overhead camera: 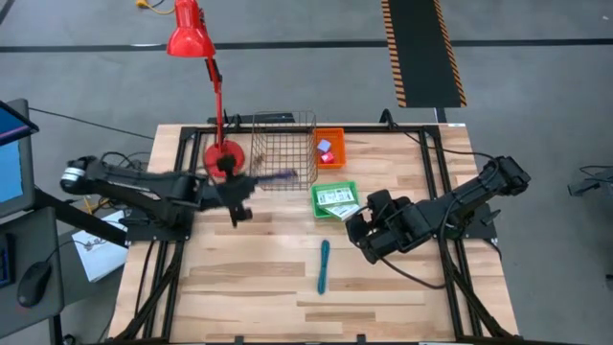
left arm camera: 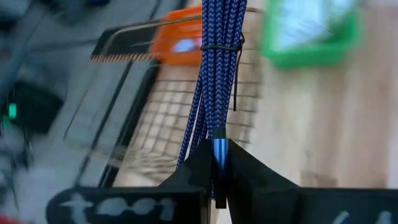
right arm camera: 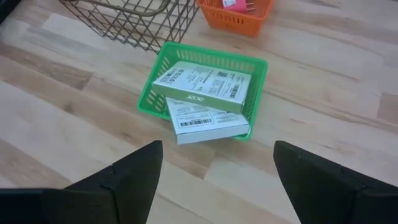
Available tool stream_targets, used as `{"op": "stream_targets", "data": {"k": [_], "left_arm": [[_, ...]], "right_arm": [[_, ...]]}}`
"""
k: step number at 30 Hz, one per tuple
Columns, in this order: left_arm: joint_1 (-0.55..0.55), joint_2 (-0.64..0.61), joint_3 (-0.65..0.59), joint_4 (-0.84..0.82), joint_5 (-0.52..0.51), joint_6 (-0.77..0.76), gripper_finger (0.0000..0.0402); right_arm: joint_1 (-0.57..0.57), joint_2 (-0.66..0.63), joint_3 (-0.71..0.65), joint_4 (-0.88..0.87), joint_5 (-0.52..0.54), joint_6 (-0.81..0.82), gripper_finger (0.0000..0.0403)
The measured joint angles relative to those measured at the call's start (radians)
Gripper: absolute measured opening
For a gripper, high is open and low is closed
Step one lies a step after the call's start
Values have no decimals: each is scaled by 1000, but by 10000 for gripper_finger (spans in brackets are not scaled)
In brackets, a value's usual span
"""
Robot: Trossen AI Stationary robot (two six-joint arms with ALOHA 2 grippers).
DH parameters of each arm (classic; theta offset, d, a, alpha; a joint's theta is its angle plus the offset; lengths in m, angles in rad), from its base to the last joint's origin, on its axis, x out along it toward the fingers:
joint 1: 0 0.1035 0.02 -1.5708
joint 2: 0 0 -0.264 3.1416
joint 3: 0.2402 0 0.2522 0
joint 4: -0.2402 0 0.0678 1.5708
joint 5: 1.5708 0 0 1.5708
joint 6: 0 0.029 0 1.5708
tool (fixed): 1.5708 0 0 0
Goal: Pick and place items into bin
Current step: Put the violet charger cable into the black wire basket, then put the blue charger cable into the black wire basket
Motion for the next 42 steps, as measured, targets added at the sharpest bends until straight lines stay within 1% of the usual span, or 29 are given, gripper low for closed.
{"op": "stream_targets", "data": {"k": [4,8,11,14,17,21,24,27,30,34,36,39,42], "left_arm": [[119,-32,0,1,12,-132,4],[215,-9,0,36,104,-198,4],[255,16,0,69,151,-239,11],[282,28,1,90,184,-249,26],[294,27,1,117,186,-250,42],[297,26,2,133,121,-249,73],[297,26,2,133,116,-237,102],[297,26,2,136,151,-206,129],[287,26,2,160,229,-135,147],[242,26,2,240,330,-63,157],[208,26,2,297,357,-28,157],[147,26,2,368,362,69,157],[92,26,2,417,339,191,157]], "right_arm": [[-11,0,0,0,0,-15,302],[-27,0,0,0,0,-26,302],[-38,0,0,1,0,-42,302],[-46,0,0,1,0,-42,302],[-45,0,0,0,0,-42,302],[-45,0,0,0,0,-42,302],[-45,0,0,0,0,-42,302],[-45,0,0,0,0,-41,302],[-45,0,0,0,-1,-41,302],[-38,0,0,0,-4,-19,302],[-29,0,0,0,-4,-12,302],[-15,0,0,0,-4,11,302],[6,0,0,1,-4,47,302]]}}
